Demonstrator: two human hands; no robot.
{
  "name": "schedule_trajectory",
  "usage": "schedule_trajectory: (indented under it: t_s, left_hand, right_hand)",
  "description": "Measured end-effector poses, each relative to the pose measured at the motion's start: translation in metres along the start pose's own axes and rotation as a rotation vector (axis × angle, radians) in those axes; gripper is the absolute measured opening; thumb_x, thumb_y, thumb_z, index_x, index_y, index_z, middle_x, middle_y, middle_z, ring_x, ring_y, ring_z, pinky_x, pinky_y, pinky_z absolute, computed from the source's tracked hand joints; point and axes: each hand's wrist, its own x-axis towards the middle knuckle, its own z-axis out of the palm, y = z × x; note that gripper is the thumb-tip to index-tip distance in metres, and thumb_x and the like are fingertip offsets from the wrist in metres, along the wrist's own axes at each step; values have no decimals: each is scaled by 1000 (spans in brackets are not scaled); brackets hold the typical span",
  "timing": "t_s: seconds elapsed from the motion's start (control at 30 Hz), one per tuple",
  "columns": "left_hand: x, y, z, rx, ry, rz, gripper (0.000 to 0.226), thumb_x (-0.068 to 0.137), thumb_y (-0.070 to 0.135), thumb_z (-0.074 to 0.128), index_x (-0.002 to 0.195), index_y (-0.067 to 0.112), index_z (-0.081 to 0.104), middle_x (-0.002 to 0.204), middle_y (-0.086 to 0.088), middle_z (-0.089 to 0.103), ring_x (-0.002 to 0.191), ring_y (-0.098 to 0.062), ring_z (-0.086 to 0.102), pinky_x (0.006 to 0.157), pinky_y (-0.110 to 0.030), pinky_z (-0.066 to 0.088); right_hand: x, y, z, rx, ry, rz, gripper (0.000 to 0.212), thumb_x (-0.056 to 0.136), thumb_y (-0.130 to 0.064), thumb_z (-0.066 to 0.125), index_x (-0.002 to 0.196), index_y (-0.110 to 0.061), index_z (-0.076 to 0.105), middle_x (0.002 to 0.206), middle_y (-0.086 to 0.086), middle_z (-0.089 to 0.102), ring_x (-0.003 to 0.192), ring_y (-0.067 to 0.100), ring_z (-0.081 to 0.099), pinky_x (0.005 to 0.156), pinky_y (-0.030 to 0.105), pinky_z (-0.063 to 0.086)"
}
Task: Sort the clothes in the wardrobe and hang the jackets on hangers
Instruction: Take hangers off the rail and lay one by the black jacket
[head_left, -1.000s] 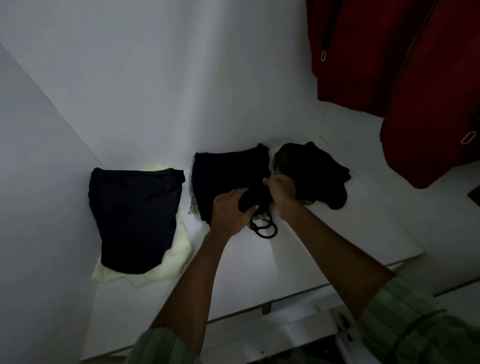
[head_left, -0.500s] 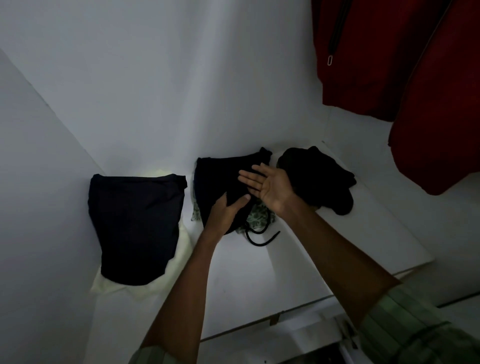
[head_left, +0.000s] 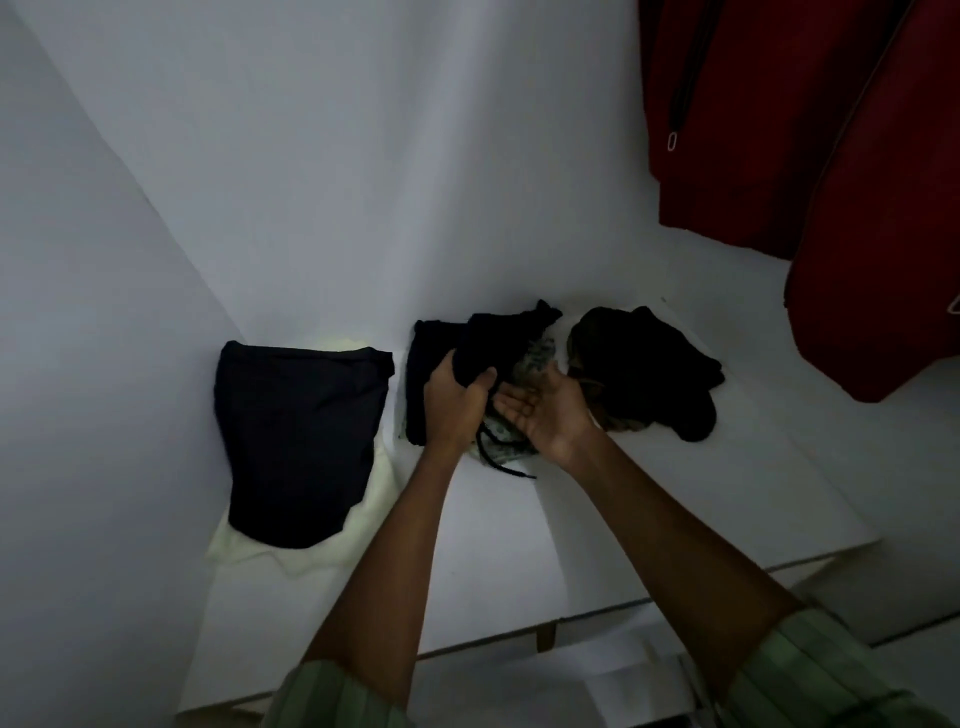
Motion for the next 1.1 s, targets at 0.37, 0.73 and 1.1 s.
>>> schedule_trajectory:
  t_s: [0.37,0.73,1.1]
  left_hand:
    - [-102,75,-78,310,-148,634,31,88,-13,63,110,8,67,99,1,71,92,-16,69,79,-36,55]
    - [-201,28,-158,1023,-169,627,65,61,-5,43,109,31,69,122,17,65,125,-8,56,101,-38,29]
    - [-180,46,-238,1036,244,538,86,47,-24,55,99,42,71,151,8,43,135,-26,40,104,-43,30]
  right_hand:
    - [-38,-24,43,217,-138,27,80,99,-70,28,141,-10,59,121,21,67,109,39,65,96,54,53]
    - [-104,1,26,83,-324,105,51,90,-41,69,132,-11,68,138,21,62,126,38,60,106,51,48]
    - [-146,6,76,139,-384,-63,47,91,7,59,137,-1,58,133,19,65,124,32,62,104,43,52]
